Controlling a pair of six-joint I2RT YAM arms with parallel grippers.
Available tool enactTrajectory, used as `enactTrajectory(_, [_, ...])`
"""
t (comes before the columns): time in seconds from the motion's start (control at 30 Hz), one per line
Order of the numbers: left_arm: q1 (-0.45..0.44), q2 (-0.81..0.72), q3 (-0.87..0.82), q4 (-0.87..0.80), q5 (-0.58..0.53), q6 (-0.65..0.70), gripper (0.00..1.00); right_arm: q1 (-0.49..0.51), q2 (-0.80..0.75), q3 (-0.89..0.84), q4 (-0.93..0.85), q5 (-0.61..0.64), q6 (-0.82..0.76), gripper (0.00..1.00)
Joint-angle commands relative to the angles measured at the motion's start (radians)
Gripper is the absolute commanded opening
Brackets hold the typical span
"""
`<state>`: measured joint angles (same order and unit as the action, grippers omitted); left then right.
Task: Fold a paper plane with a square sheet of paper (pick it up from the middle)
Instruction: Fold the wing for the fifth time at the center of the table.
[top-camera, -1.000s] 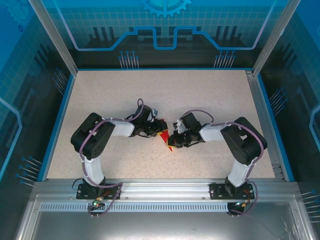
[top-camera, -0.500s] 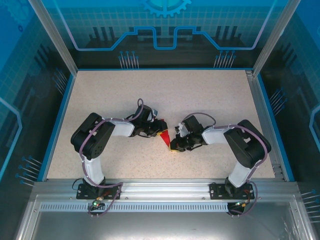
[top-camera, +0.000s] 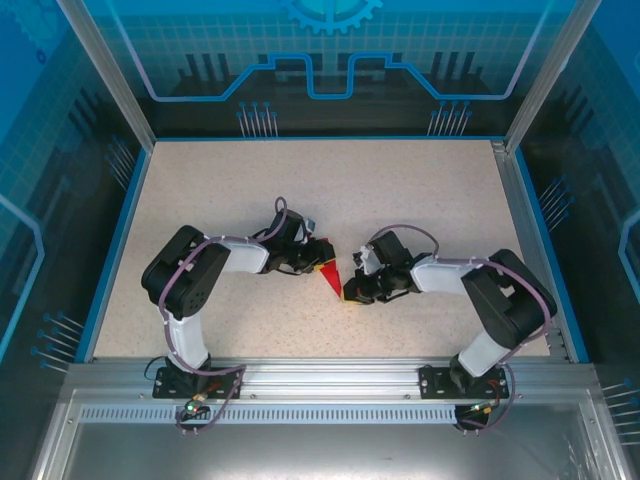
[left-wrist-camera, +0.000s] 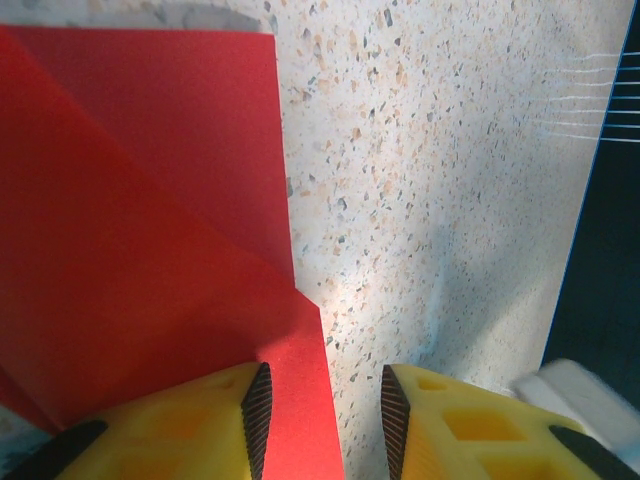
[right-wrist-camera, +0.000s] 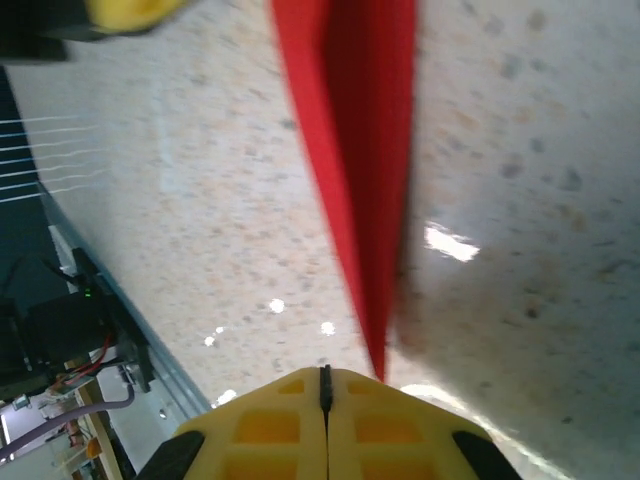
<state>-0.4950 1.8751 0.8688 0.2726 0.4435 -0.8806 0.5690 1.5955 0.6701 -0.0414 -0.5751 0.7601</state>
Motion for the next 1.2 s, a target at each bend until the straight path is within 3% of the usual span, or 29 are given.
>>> enactTrajectory(0.0, [0.0, 0.024, 0.004, -0.06, -0.013, 0.029, 0.38, 0.006, -0.041, 0.052, -0.012, 0.02, 0.014, 0.06])
enactTrajectory(0.27, [0.0, 0.026, 0.007, -0.056, -0.009, 0.027, 0.38, 0.03, 0.104, 0.134, 0.146, 0.074, 0.142, 0.01])
enactTrajectory(0.5, [0.0, 0.022, 0.006, -0.06, -0.002, 0.033, 0.38, 0.028, 0.191, 0.16, 0.177, 0.123, 0.173, 0.01])
enactTrajectory(1.17, [0.001, -0.094, 0.064, -0.123, 0.016, 0.068, 0.43, -0.011, 0.25, 0.063, 0.041, 0.11, 0.058, 0.01])
